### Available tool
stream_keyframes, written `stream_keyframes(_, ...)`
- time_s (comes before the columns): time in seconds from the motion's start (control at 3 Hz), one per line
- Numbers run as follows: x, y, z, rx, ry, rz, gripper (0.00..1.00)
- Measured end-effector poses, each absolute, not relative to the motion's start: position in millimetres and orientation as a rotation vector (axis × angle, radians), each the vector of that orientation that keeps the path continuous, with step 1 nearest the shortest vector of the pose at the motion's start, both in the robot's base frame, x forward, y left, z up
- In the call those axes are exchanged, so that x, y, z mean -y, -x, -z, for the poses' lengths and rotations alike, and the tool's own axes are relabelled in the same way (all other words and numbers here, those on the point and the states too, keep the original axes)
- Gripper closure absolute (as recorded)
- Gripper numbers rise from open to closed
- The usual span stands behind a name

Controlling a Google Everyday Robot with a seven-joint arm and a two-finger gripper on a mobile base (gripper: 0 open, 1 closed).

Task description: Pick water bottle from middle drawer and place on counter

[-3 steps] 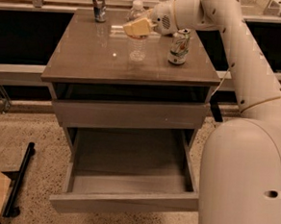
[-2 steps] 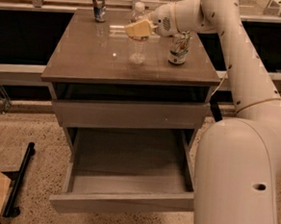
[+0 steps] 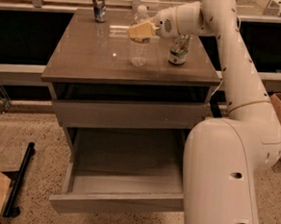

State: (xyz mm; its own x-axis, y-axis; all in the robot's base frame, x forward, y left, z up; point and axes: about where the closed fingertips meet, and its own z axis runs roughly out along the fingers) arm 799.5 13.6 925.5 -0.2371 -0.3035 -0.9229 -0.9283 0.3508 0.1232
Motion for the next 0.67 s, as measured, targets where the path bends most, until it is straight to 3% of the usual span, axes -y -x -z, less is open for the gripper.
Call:
stream_keyframes(0.33, -13.1, -800.2, -926.6, -1.741, 1.096, -0.899, 0.14)
stream_keyframes(0.67, -16.3, -800.4, -924.8, -1.742, 1.099, -0.903, 0.0)
